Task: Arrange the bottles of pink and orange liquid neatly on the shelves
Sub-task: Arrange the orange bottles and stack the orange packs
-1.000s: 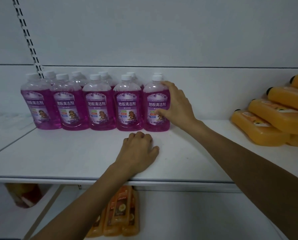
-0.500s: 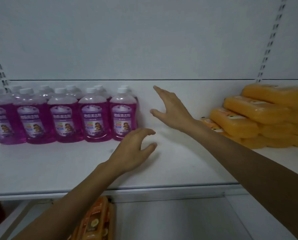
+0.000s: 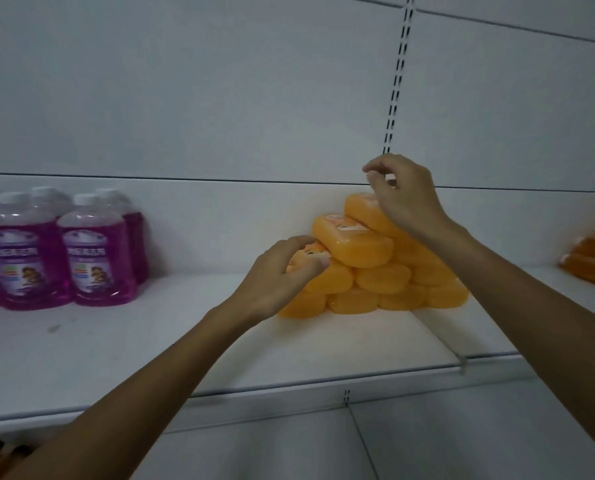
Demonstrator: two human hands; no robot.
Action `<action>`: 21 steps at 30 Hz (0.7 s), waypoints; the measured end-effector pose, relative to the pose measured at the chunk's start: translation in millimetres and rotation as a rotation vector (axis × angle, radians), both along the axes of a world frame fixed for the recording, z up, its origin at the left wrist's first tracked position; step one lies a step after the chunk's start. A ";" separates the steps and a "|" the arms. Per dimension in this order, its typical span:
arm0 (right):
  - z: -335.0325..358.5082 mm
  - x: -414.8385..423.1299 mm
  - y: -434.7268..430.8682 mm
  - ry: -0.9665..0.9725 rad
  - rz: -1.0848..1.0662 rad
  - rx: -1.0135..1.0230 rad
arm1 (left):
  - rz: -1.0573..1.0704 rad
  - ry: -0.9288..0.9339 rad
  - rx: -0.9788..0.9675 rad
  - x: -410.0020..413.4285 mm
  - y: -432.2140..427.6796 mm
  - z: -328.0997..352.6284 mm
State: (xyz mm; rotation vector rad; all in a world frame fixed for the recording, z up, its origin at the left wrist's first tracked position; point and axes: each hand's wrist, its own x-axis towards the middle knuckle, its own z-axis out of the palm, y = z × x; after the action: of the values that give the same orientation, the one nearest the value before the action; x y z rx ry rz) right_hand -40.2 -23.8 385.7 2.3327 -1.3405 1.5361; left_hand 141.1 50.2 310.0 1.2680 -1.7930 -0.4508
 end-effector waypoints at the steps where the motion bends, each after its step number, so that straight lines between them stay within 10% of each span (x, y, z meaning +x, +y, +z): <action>1: 0.1 -12.7 -2.6 -0.059 -0.017 0.030 | 0.003 -0.008 -0.011 -7.3 -0.9 -0.8; 8: -6.0 -61.6 -41.4 -0.227 -0.028 0.717 | 0.245 0.073 0.114 -5.9 -28.5 -22.0; 21: 13.9 -54.0 -90.5 0.084 0.047 0.883 | 0.139 0.507 0.448 -15.1 -81.1 -47.6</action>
State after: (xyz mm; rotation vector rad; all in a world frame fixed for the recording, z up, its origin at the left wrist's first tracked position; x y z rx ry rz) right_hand -94.2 -114.3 399.6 2.8167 -2.2879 0.9117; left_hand 126.0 -30.9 262.4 1.4064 -1.2033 -1.0346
